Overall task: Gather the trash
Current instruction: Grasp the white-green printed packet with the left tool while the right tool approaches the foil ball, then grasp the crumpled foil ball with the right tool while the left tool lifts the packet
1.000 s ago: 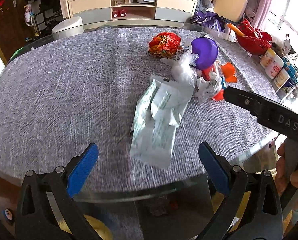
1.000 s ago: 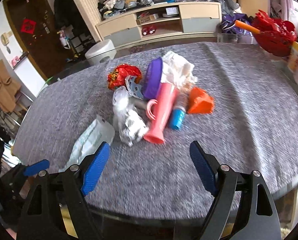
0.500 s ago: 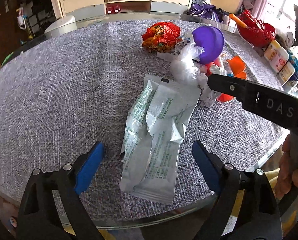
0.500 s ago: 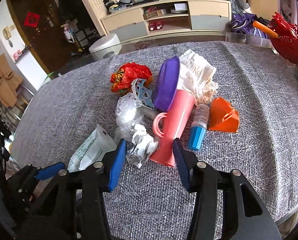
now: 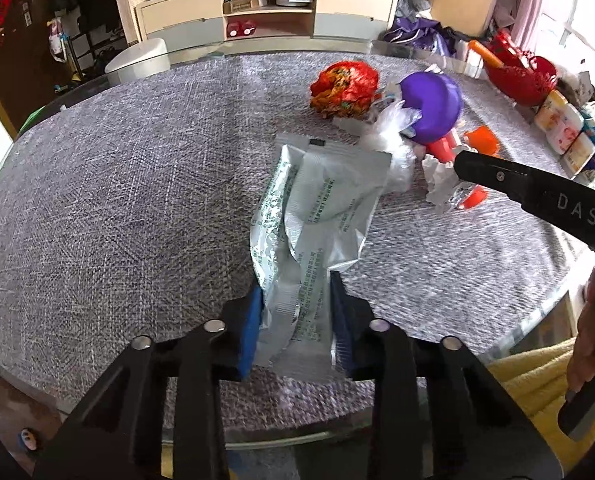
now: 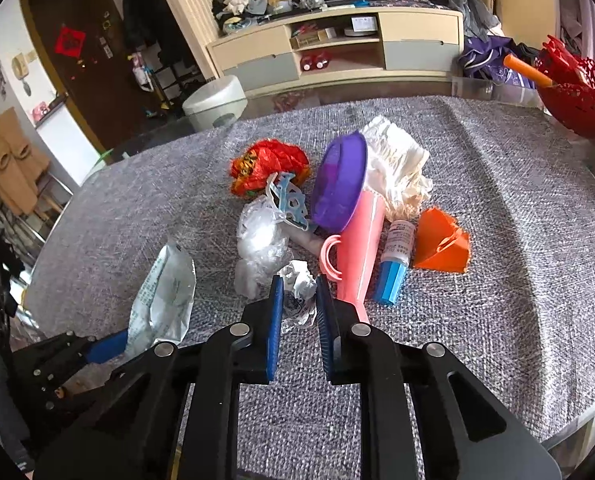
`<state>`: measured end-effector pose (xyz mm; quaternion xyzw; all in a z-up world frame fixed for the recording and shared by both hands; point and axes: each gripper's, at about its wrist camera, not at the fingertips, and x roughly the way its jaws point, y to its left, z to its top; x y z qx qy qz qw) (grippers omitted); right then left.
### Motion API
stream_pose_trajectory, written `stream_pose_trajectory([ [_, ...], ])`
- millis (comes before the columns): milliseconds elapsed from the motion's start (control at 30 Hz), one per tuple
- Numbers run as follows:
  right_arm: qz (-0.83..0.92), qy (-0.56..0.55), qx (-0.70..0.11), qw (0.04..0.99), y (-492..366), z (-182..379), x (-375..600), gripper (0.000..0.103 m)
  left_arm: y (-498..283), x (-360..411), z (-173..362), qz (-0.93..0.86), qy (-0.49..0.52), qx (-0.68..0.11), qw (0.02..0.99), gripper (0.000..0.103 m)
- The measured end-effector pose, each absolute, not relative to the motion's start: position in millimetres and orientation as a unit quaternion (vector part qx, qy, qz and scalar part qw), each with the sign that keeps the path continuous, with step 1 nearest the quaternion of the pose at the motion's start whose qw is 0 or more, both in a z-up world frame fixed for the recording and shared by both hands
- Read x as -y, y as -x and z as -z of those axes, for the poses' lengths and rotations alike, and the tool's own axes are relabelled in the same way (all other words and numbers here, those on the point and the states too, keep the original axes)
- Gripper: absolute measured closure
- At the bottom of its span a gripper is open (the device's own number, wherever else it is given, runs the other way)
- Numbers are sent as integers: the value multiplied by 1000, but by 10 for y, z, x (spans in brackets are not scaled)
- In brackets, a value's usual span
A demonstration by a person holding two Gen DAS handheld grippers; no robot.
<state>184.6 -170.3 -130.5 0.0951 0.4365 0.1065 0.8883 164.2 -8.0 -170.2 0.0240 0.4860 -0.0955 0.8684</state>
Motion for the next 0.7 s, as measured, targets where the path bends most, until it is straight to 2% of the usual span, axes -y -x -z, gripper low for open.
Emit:
stream_pose_trajectory([
  [167,-106,-93,-424,895,-1707,1121,1738,86,-1487,58,1532,110,-17,-469,876,79],
  [433,-101,-82,-400,907,-1280,817,1801,86,-1072,89,1136,123,-14,-433,893,79],
  [700,-113,-81,-408,902,-759,861,1827,86,-575,105,1083,140,-5,-430,892,79],
])
